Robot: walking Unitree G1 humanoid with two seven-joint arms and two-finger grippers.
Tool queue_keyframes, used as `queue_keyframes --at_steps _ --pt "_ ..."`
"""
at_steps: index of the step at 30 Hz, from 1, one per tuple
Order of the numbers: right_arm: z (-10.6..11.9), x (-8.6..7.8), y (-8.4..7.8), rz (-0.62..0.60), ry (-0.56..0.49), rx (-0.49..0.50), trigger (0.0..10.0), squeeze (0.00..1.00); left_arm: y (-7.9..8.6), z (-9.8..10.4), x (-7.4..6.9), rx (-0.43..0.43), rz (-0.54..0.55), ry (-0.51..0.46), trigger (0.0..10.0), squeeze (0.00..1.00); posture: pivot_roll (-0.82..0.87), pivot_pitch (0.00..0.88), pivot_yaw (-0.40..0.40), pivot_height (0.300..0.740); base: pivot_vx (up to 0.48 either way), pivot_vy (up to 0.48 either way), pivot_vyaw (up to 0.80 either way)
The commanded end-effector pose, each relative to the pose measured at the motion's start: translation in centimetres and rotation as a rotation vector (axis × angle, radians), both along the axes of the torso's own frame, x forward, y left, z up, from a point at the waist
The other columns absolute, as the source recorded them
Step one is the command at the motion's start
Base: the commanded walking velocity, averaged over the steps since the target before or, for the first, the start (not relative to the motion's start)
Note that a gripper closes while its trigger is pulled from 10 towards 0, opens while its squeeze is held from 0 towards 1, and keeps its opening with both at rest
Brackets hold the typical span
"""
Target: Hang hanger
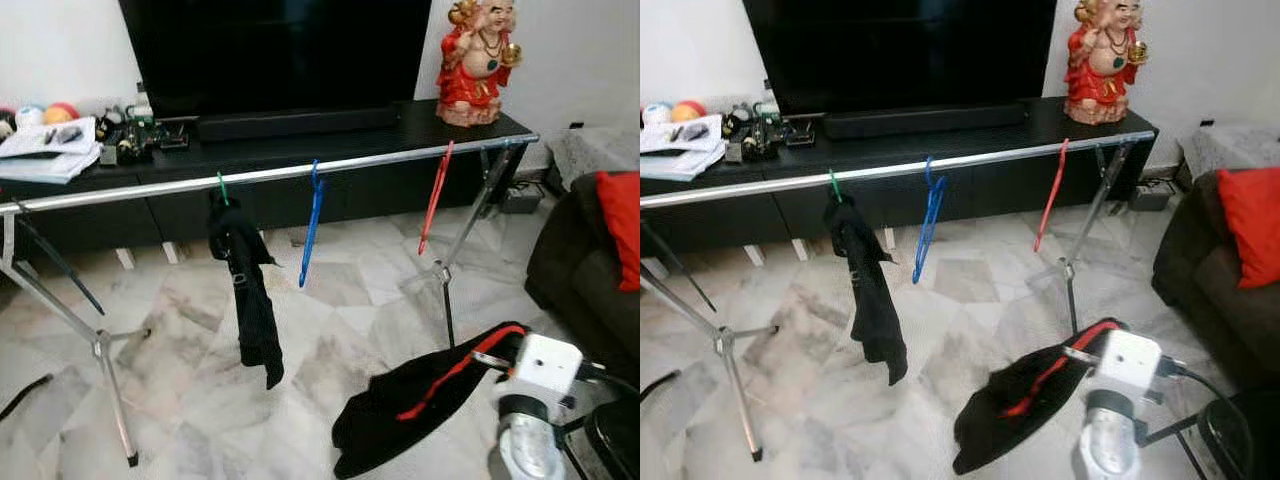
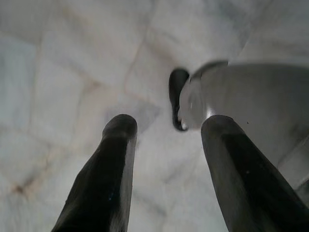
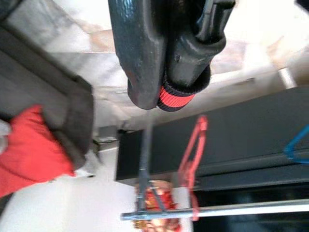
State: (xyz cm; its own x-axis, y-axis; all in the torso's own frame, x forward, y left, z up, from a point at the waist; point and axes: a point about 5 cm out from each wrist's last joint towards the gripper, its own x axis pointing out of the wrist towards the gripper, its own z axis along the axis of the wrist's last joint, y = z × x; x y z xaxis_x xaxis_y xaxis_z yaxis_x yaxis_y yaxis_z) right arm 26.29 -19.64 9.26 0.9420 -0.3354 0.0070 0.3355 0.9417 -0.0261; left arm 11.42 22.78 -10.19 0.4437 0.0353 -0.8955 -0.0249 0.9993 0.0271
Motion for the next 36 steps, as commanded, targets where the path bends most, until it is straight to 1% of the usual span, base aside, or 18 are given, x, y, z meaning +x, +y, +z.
queue_keyframes --at_steps 1,13,36 --pt "0.52 -0.03 -0.18 -0.009 -0.025 -0.007 10.0 0.00 0.40 -0.13 -0.70 0.018 -0.015 0.029 10.0 0.00 0.08 0.063 0.021 0.740 0.000 0.000 0.00" --pt "0.51 0.07 0.07 -0.001 -0.026 -0.002 10.0 0.00 0.43 -0.13 -0.70 0.025 -0.033 0.036 10.0 0.00 0.08 0.069 0.021 0.740 0.000 0.000 0.00" --pt "0.44 0.16 0.42 0.014 -0.020 0.000 10.0 0.00 0.39 -0.19 -0.92 0.017 -0.041 0.043 10.0 0.00 0.08 0.066 0.023 0.740 0.310 0.000 0.00"
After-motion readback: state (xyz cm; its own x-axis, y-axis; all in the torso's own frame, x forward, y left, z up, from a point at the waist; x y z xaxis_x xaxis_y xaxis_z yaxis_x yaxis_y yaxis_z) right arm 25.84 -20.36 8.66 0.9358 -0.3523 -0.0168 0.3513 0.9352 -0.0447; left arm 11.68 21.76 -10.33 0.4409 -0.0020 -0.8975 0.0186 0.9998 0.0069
